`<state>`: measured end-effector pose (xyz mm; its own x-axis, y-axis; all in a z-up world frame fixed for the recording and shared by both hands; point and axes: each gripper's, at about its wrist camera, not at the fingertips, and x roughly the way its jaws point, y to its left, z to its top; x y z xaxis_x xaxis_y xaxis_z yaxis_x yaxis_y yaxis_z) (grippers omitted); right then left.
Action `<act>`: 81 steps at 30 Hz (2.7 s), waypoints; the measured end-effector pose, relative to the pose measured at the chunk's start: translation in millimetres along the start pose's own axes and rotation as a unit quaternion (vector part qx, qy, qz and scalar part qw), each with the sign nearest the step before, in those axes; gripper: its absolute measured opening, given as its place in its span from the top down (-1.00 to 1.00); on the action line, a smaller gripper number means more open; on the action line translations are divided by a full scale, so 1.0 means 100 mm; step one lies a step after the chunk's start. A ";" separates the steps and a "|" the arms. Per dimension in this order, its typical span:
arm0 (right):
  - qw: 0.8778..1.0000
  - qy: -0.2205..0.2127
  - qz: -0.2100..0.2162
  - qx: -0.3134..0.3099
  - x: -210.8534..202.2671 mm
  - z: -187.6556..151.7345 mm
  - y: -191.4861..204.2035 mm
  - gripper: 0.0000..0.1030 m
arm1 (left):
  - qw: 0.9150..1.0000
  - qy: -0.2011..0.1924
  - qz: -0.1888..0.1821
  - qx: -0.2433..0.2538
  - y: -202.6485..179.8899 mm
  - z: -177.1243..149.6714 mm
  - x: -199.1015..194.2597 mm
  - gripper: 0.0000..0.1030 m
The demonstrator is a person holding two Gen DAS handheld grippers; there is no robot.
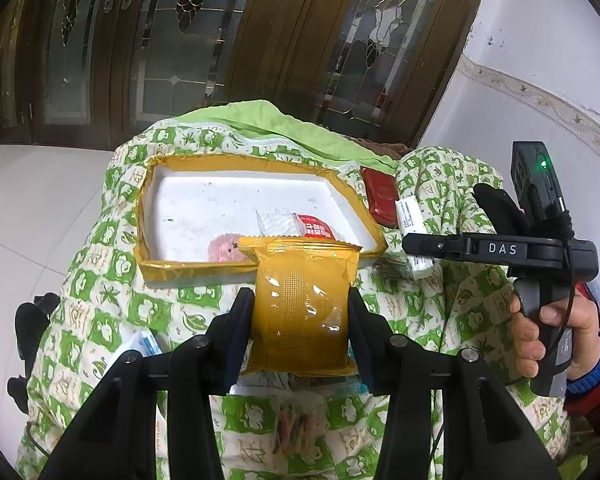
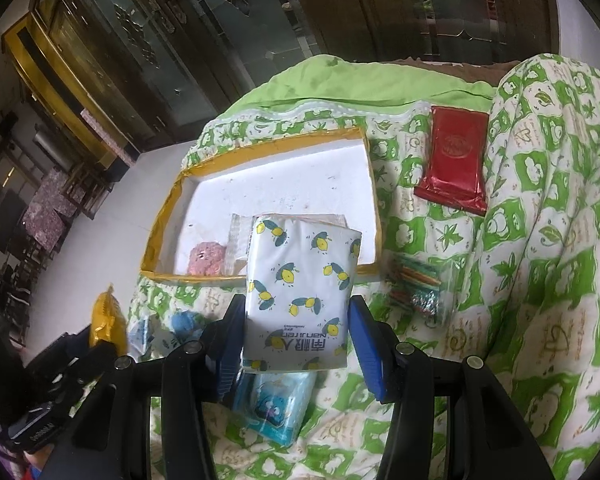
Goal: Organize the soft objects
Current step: 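Carry the yellow packet into the tray while right gripper carries the lemon-print tissue pack there, then open both grippers to release the yellow packet and tissue pack in the tray, then withdraw both tools from the tray back over the bed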
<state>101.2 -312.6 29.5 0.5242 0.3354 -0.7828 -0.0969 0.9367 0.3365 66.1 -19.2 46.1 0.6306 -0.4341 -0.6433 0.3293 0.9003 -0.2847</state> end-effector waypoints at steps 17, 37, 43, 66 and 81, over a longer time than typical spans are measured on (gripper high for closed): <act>0.999 -0.015 -0.032 0.023 0.11 0.68 -0.31 -0.08 | 1.000 0.005 0.019 -0.005 0.22 0.43 0.32 0.13; 0.998 0.036 -0.030 -0.040 0.97 0.99 -0.06 -0.08 | 0.996 0.048 0.065 -0.027 0.78 0.73 0.99 0.13; 0.997 0.046 -0.045 -0.052 1.17 1.04 -0.04 -0.08 | 0.994 0.064 0.083 -0.034 0.95 0.56 1.07 0.13; 0.989 0.033 -0.092 -0.110 1.24 0.81 0.06 -0.17 | 0.995 0.046 0.093 -0.008 0.76 0.46 1.00 -0.50; 1.000 0.018 0.020 -0.002 0.67 0.38 0.03 -0.61 | 0.997 -0.003 0.066 -0.036 0.47 0.04 0.50 -0.70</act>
<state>168.1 -291.3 -2.5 0.4884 0.3764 -0.7873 -0.1200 0.9226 0.3667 115.6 1.8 3.1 0.6696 -0.3117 -0.6741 0.1915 0.9495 -0.2487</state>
